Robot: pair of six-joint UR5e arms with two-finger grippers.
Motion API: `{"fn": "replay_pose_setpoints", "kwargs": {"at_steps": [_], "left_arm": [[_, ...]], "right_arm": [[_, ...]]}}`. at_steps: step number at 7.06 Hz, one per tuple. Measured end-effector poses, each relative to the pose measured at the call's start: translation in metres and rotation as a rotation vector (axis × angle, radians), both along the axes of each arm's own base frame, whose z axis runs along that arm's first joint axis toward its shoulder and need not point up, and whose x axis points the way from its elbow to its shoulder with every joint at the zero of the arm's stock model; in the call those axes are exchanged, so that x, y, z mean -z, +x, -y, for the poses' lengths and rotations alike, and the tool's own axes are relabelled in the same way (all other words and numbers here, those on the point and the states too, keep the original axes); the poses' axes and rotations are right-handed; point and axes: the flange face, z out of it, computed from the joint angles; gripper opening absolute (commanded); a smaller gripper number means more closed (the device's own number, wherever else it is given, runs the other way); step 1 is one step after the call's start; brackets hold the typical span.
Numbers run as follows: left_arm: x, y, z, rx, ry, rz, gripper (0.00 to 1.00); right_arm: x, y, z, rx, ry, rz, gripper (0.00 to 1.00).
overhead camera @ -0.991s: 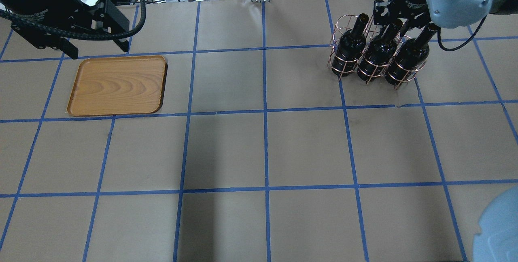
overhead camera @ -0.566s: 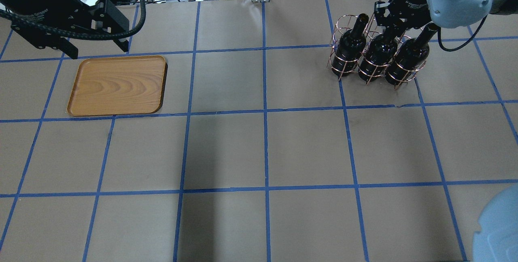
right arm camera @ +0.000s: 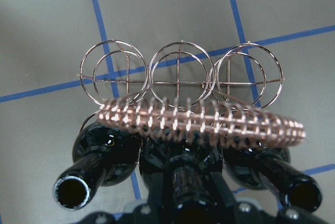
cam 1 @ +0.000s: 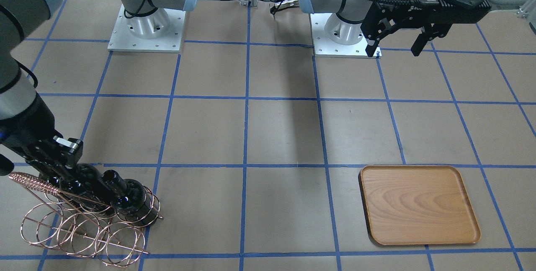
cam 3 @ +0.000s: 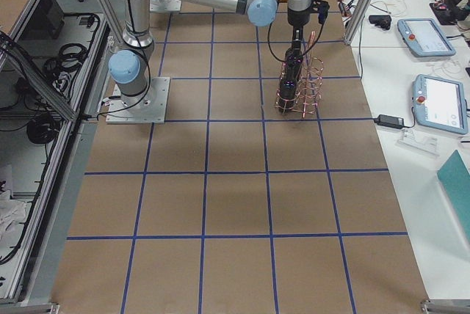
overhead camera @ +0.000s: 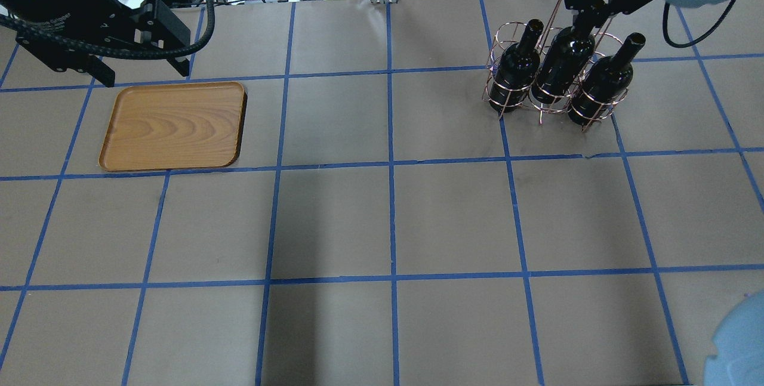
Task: Take wine from basket and place on tray
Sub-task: 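Close the right gripper on the bottle neck and lift it from the rack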
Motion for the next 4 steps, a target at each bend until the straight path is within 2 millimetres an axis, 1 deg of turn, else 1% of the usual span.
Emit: {"fn": "replay_pose_setpoints", "kwargs": {"at_steps": [1,2,3,4], "left_arm": [[0.0,0.0,0.0,0.001,0.0,0.0,1.0],[0.0,0.0,0.0,0.002,0.001,0.0,1.0],[0.0,0.0,0.0,0.002,0.001,0.0,1.0],[0.0,0.0,0.0,0.003,0.001,0.0,1.0]], "right_arm": [[-0.041,0.004,-0.012,-0.003,0.006,0.004,0.15],[-0.076,0.009,-0.034,-0.006,0.01,0.004,0.15],[-0.1,0.019,-0.057,-0.012,0.02,0.003,0.15],[-0.113,0.042,-0.077,-0.019,0.029,0.004,0.14]]}}
